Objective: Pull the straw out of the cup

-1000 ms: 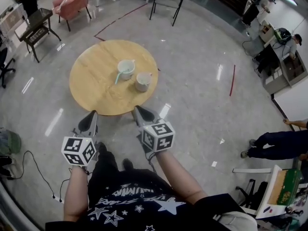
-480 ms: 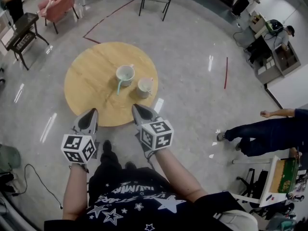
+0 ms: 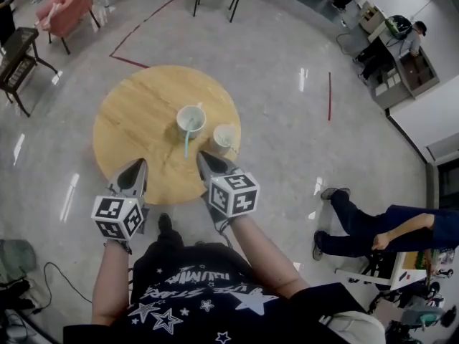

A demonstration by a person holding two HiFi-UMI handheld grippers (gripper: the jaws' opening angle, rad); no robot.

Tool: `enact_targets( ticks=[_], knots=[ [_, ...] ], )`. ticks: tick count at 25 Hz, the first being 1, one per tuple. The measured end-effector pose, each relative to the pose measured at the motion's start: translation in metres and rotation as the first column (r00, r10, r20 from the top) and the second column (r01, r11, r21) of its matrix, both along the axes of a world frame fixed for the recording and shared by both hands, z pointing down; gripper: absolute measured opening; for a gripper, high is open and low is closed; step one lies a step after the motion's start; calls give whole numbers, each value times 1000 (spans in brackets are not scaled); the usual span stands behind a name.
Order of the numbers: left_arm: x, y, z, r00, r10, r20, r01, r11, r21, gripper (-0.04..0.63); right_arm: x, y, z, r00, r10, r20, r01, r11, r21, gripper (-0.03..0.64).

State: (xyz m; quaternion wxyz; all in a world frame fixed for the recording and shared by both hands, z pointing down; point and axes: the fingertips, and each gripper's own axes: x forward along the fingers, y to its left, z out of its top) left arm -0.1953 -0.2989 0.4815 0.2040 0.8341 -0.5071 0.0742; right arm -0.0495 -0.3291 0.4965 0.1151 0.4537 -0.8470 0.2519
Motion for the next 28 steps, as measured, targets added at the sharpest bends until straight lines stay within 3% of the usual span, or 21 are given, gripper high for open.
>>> enact_targets(
  ticks=[7, 9, 14, 16, 20, 22, 28],
  knots=[
    [-6, -30, 13, 996, 89, -26, -89, 996, -21, 6, -20, -28, 15, 997, 46, -64, -49, 998, -42, 3],
    [-10, -38, 19, 993, 117, -26, -117, 993, -20, 6, -28, -33, 22, 996, 52, -78, -56, 997, -54, 85],
    [-13, -60, 20, 987, 154, -36, -155, 988, -24, 6, -32, -49, 31, 990, 81, -118, -91, 992, -82, 94],
    [-15, -65, 24, 985, 169, -40, -170, 985, -28, 6, -35, -52, 36, 989, 90, -121, -102, 990, -99, 127],
    [-21, -77, 30, 982, 183, -51, -186, 982, -38, 6, -37, -62, 48, 983, 108, -149, -128, 983, -132, 136],
    [-23, -83, 30, 981, 186, -55, -189, 981, -39, 6, -39, -66, 56, 979, 103, -174, -132, 978, -161, 184],
    [-30, -94, 35, 982, 177, -65, -180, 983, -44, 6, -40, -71, 74, 970, 89, -225, -135, 971, -198, 183]
  ],
)
